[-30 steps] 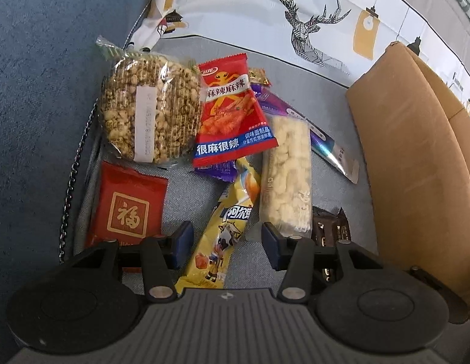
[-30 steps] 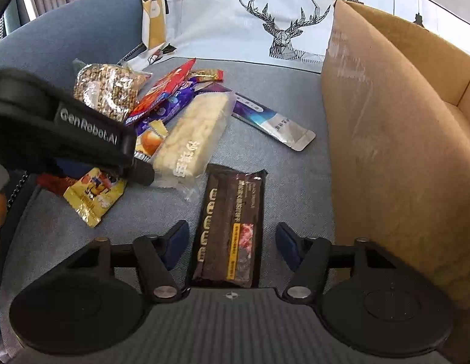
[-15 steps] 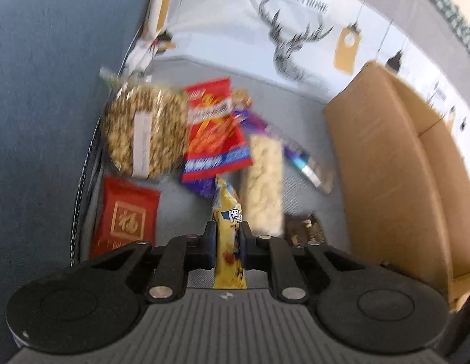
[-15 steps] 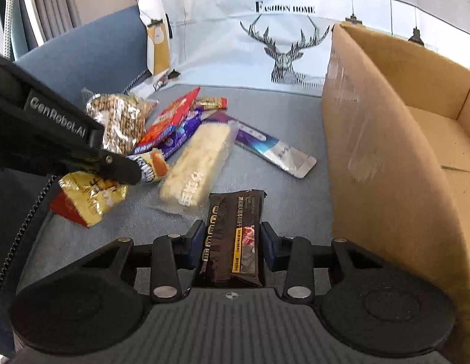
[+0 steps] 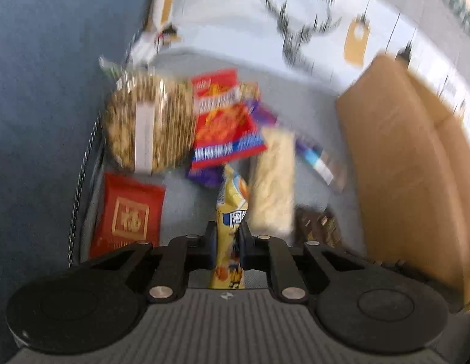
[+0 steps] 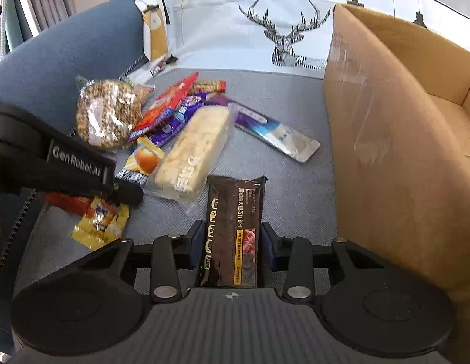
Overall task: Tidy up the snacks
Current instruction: 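Grasp the yellow snack bag with the left gripper while the right gripper grasps the chocolate bar, then carry both snacks over the box and release them inside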
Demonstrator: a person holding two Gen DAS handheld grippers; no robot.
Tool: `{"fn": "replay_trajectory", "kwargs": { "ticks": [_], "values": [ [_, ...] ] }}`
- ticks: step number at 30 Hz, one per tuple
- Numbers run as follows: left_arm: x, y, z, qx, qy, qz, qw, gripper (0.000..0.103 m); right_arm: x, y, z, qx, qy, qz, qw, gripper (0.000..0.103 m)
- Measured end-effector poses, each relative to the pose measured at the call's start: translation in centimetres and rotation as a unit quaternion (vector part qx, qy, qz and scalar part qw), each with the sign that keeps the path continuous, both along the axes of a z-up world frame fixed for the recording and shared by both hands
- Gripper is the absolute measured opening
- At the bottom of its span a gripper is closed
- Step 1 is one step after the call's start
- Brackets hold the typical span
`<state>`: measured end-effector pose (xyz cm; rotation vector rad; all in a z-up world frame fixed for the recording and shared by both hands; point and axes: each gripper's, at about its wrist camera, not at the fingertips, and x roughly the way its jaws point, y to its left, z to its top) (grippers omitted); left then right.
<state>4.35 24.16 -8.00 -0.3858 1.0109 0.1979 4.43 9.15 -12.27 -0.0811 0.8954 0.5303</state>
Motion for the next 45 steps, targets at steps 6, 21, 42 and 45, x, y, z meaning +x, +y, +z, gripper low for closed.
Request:
{"fn": "replay_trajectory", "kwargs": {
  "ticks": [6, 21, 42, 45],
  "values": [
    [-0.2, 0.1, 2.6, -0.031, -0.067, 0.022, 0.9970, 0.014, -0.8, -0.9, 3.0, 0.030, -0.046, 0.011, 0.998, 0.041],
    [0.0, -2.3, 6.9, -0.103, -0.162, 0.047, 0.9802, 0.014, 0.5, -5.2, 12.8, 0.043, -0.174, -0.023, 0.984, 0.041],
    [2.7, -12.1, 8.7, -0.081, -0.243, 0.012, 0.9667, 0.014, 5.5, -17.3, 11.8, 0.047, -0.185, -0.119, 0.974, 0.041],
    [3.0, -13.6, 9.0, -0.085, -0.256, 0.002, 0.9631, 0.014, 5.8, -18.9, 11.6, 0.040, -0.188, -0.130, 0.973, 0.041]
  ]
}}
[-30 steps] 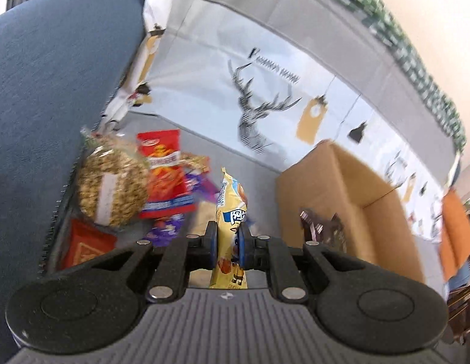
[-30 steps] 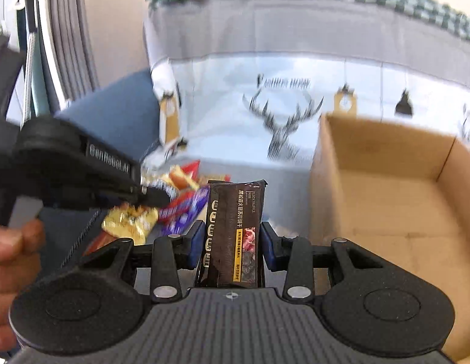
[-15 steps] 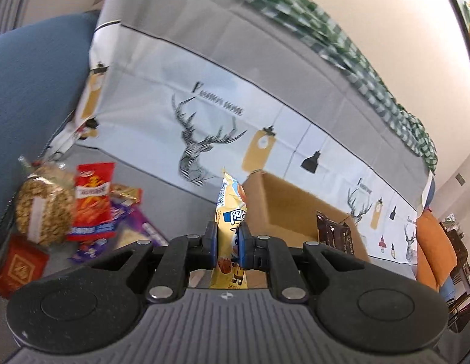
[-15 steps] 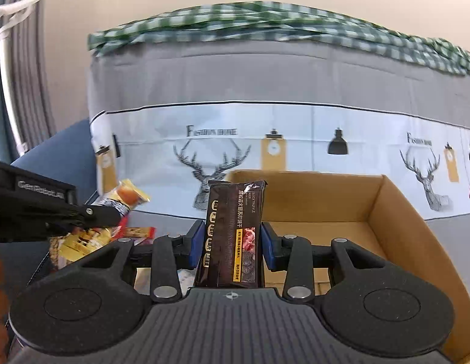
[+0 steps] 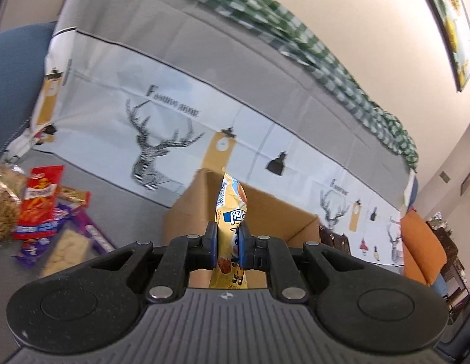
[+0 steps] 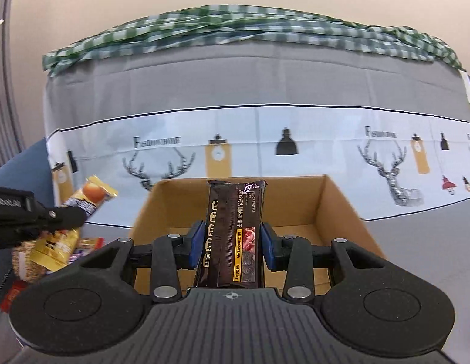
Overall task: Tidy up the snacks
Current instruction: 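Carry both snacks over the box and release them inside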
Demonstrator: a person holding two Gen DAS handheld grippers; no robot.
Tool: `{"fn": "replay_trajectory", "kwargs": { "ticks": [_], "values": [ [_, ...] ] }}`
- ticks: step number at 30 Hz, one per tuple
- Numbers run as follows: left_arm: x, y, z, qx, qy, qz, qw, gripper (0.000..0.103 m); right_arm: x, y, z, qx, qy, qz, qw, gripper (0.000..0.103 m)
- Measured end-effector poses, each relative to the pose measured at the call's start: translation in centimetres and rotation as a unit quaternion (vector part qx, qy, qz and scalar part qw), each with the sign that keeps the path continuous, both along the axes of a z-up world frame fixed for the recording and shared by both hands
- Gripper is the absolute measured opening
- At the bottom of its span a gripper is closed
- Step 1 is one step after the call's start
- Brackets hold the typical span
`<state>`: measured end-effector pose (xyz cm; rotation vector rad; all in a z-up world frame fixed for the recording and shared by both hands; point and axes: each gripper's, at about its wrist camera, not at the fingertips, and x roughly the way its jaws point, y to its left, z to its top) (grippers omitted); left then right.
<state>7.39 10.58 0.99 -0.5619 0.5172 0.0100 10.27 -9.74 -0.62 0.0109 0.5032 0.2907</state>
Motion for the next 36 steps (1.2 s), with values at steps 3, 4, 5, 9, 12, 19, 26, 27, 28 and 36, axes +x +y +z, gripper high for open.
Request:
{"fn": "replay_trajectory", "kwargs": {
  "ticks": [3, 4, 5, 9, 12, 19, 26, 27, 28, 36],
  "values": [
    [0.4, -1.5, 0.2, -0.004, -0.016, -0.013, 0.9998, 0.014, 0.3, -1.8, -0.1, -0.006, -0.004, -0.016, 1.000, 0.041],
    [0.5, -2.1, 0.2, -0.006, -0.020, -0.018, 0.9996, 0.014, 0.4, -2.3, -0.2, -0.008, -0.003, -0.022, 1.000, 0.041],
    [0.7, -2.7, 0.2, -0.006, -0.023, -0.023, 0.9995, 0.014, 0.5, -2.8, -0.2, -0.008, -0.002, -0.028, 1.000, 0.041],
    [1.2, -5.3, 0.0, 0.015, -0.029, -0.044, 0.9985, 0.014, 0.9, -4.5, -0.6, -0.011, -0.001, -0.044, 0.999, 0.041],
    [1.5, -6.8, -0.2, 0.031, -0.029, -0.055, 0.9976, 0.014, 1.1, -5.3, -0.9, -0.014, 0.001, -0.050, 0.999, 0.041],
    [1.9, -8.1, -0.8, 0.031, -0.026, -0.069, 0.9968, 0.014, 1.5, -6.2, -1.3, -0.014, 0.005, -0.057, 0.998, 0.041],
    [2.1, -8.5, -0.9, 0.028, -0.027, -0.075, 0.9965, 0.014, 1.3, -6.3, -1.3, -0.017, 0.000, -0.059, 0.998, 0.041],
    [2.1, -8.5, -1.0, 0.028, -0.027, -0.075, 0.9965, 0.014, 1.3, -6.1, -1.3, -0.018, 0.001, -0.060, 0.998, 0.041],
    [2.1, -8.5, -1.0, 0.028, -0.027, -0.075, 0.9965, 0.014, 1.4, -6.1, -1.3, -0.018, 0.001, -0.060, 0.998, 0.041],
    [2.2, -8.5, -1.0, 0.028, -0.026, -0.075, 0.9964, 0.014, 1.3, -6.0, -1.5, -0.021, -0.003, -0.061, 0.998, 0.041]
  ]
}}
